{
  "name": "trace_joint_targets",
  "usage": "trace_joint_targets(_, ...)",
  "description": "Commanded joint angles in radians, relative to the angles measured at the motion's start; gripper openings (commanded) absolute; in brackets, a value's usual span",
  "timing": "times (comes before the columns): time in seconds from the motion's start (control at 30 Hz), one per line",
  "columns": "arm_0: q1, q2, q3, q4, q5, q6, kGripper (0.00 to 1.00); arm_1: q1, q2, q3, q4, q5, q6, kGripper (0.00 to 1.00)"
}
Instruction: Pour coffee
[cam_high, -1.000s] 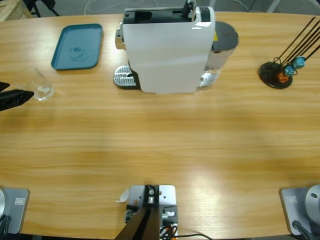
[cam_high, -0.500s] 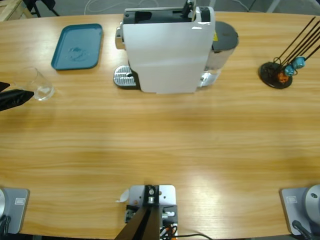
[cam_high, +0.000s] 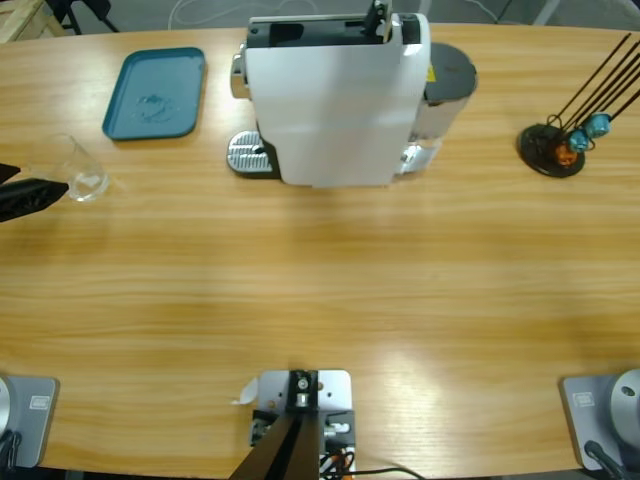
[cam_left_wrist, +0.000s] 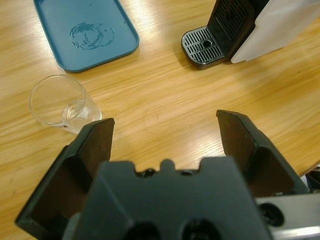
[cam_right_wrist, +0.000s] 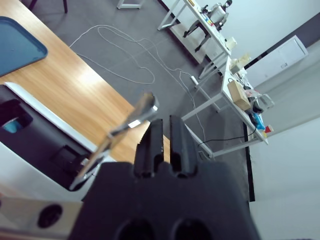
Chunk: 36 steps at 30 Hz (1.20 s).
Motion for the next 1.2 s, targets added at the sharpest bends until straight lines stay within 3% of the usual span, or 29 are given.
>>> trace_joint_targets(0.03,-0.007,0.03,0.033,-0.009,0.006,0.005,0.881,0.012,0.096,-0.031,-0.014,-0.006,-0.021,0.0)
trace_joint_targets(0.43,-0.007,0.035,0.031,-0.009,0.007,0.004,0.881,0.119,0.216,-0.09,-0.02,-0.007,0.0,0.0)
trace_joint_targets(1.2,-0.007,0.048,0.028,-0.009,0.006,0.004,0.881,0.12,0.404,-0.115,-0.059,0.044,0.051,0.0)
